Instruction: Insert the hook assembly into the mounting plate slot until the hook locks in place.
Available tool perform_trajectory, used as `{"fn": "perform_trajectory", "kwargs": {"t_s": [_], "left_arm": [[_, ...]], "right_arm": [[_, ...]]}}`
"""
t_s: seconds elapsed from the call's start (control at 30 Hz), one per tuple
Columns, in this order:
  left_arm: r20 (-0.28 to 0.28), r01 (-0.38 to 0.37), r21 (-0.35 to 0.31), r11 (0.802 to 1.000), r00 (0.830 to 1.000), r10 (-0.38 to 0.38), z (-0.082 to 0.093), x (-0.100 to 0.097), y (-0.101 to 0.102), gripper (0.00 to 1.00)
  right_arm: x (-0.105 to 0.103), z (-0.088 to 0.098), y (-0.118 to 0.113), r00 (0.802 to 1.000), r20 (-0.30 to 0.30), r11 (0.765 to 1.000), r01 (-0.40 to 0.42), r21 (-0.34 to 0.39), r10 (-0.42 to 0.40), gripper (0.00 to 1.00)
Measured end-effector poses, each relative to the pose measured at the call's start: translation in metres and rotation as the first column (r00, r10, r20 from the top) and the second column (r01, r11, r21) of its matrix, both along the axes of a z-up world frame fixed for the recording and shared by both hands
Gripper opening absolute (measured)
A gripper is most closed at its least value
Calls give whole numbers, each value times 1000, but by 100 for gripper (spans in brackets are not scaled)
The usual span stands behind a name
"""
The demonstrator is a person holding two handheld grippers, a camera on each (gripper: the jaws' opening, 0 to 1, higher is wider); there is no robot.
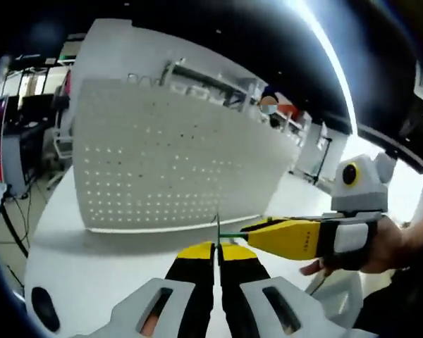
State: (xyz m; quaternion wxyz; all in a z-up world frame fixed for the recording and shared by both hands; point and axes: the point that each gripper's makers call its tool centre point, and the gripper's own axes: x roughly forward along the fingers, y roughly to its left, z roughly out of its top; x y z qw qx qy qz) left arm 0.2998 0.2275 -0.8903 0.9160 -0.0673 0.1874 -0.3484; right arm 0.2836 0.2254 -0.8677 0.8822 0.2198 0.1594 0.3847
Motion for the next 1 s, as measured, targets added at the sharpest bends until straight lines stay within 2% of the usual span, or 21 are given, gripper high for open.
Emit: {"fn": "perform_trajectory", "kwargs": {"t_s": [0.07, 0.27, 0.57, 0.67, 0.87, 1.0], "left_arm": [[53, 6, 64, 998, 999, -9, 2, 0, 1, 1], [152, 8, 139, 990, 988, -30, 13, -1, -4, 1], [186, -3, 122, 993, 982, -20, 23, 0, -3, 1], [180, -3, 113, 994, 984, -17, 26, 0, -2, 1], [146, -5, 105, 994, 989, -10, 22, 0, 1, 2], [142, 11, 105, 994, 990, -26, 20, -2, 4, 3]], "right_arm": [[2, 2, 1, 1000, -6, 1000, 5, 21, -5, 7], [5, 8, 2, 1000, -4, 999, 17, 48, -16, 6], [5, 18, 3, 1000, 16, 996, 12, 90, -13, 2], [4, 22, 4, 999, 50, 997, 0, 77, -4, 1], [6, 19, 7, 1000, 14, 997, -7, 82, 6, 0], [5, 16, 8, 1000, -14, 995, -21, 94, 22, 0]]}}
